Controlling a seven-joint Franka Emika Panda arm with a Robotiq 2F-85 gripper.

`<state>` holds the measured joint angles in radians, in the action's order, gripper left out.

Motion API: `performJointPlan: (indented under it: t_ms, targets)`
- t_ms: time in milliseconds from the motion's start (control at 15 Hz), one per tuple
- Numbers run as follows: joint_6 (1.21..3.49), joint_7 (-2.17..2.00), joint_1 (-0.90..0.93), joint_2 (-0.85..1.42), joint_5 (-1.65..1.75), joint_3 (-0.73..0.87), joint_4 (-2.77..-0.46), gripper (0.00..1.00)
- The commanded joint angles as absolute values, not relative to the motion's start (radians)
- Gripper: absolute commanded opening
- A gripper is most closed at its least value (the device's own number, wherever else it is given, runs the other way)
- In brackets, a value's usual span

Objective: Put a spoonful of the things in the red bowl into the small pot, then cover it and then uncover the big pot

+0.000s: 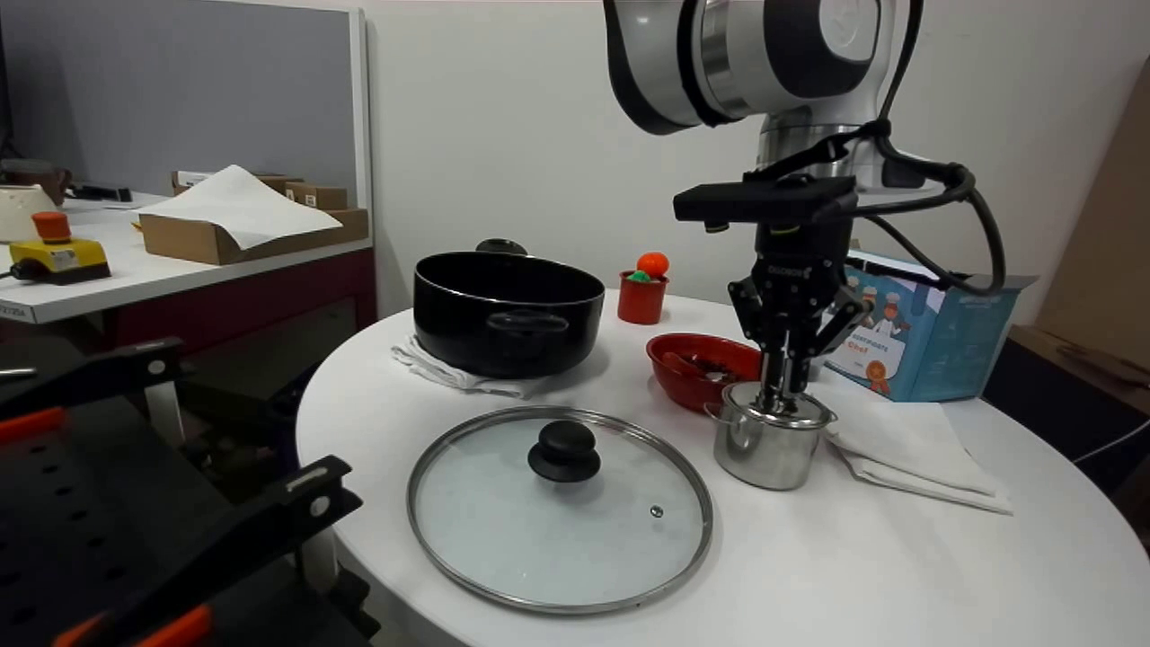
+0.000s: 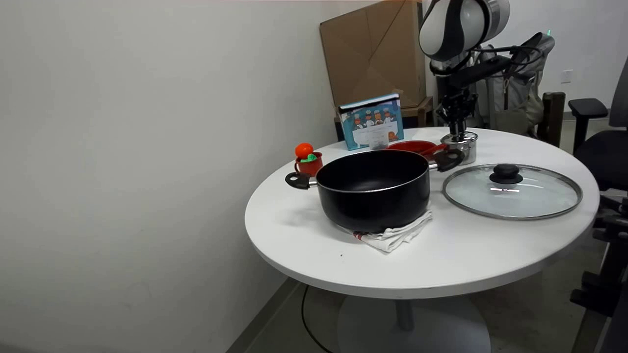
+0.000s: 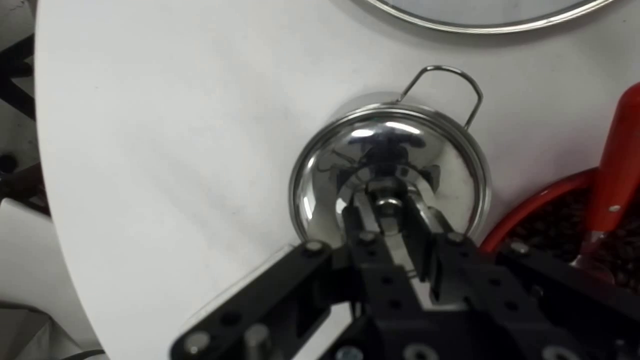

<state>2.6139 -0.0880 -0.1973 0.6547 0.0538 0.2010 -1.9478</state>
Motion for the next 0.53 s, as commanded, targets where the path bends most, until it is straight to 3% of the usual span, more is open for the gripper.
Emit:
performJointPlan:
  t_ms: [0, 467]
  targets:
    - [2.631, -0.049, -0.219, 0.636, 0.027, 0.179, -1.966, 0.12]
    - [2.641, 0.016, -0.28, 0.606, -0.044, 0.116, -1.987, 0.12]
